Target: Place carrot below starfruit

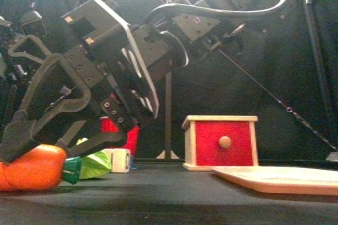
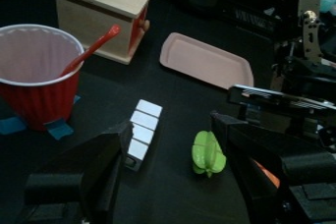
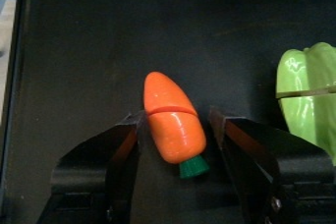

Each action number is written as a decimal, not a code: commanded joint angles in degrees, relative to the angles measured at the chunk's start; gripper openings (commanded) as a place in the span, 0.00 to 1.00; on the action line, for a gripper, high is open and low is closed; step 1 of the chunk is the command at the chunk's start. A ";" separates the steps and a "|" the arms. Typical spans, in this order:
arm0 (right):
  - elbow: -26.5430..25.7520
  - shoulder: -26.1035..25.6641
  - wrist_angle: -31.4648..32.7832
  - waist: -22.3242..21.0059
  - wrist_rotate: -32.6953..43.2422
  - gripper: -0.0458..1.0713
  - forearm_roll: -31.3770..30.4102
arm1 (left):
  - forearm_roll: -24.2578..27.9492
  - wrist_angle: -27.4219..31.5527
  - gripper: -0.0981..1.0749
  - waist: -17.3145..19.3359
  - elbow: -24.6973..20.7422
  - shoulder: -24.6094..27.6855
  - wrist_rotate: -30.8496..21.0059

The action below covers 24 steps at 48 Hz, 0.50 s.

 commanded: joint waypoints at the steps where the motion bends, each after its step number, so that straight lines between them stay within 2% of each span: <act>1: -1.41 -2.72 -0.09 -0.18 -0.09 0.83 -0.35 | 0.00 -0.26 0.91 0.09 -0.70 0.09 -0.09; 24: -0.26 -4.57 -0.09 -0.35 -0.09 0.83 -0.62 | -0.18 -0.18 0.91 0.09 -1.14 0.09 0.00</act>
